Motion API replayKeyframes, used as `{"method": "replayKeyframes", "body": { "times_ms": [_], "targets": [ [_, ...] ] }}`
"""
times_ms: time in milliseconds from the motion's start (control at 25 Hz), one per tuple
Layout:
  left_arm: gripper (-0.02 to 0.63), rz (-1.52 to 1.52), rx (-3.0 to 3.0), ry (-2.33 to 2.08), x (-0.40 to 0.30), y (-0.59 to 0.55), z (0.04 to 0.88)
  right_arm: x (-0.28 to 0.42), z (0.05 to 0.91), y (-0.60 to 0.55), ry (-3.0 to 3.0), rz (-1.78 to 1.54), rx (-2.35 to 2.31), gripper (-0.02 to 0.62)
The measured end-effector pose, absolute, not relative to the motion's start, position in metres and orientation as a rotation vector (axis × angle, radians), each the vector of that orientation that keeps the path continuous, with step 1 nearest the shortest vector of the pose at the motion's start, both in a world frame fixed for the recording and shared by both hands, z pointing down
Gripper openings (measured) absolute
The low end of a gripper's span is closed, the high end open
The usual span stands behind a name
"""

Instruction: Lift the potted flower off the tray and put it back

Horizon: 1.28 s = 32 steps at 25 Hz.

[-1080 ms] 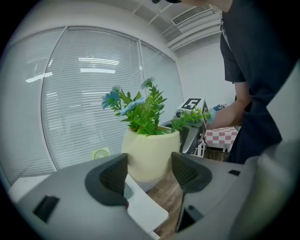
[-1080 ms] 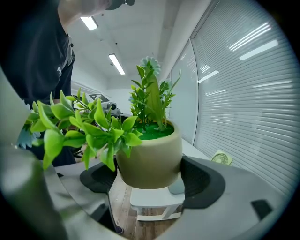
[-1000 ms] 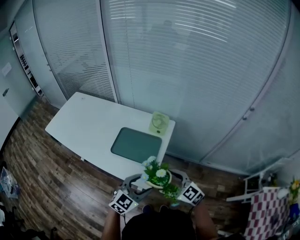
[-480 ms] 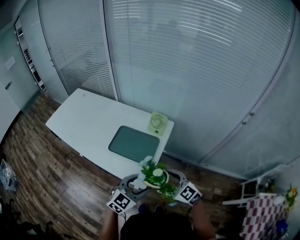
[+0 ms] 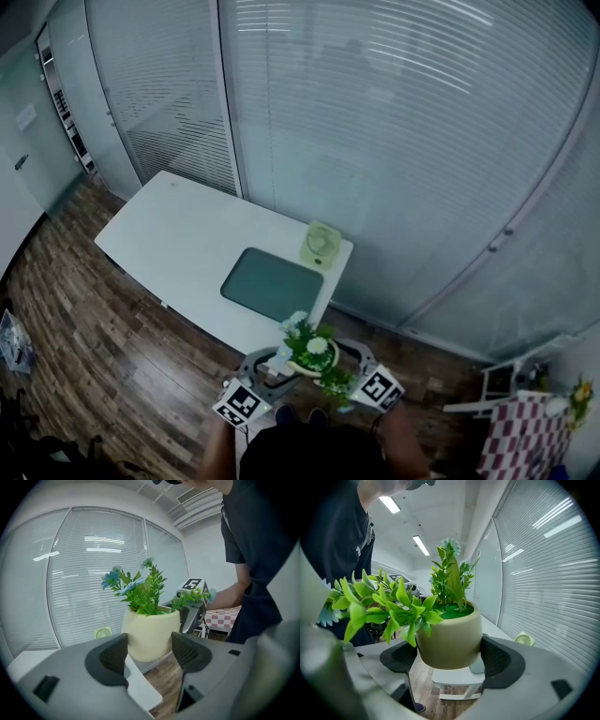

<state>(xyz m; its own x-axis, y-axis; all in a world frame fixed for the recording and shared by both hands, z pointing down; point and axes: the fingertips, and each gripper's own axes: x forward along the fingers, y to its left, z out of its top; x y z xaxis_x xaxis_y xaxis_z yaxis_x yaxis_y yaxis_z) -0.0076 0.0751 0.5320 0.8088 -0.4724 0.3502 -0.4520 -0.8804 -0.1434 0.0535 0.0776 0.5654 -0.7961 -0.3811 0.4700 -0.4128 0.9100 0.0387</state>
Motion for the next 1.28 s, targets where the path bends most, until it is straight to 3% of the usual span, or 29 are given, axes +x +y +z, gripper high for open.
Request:
{"method": "replayKeyframes", "body": {
  "times_ms": [1280],
  "targets": [
    [0.279,-0.533,-2.97,0.558,-0.044,0.042,0.533,0.016,0.561,0.049,-2.587,0.077,0.747,0.388]
  ]
}}
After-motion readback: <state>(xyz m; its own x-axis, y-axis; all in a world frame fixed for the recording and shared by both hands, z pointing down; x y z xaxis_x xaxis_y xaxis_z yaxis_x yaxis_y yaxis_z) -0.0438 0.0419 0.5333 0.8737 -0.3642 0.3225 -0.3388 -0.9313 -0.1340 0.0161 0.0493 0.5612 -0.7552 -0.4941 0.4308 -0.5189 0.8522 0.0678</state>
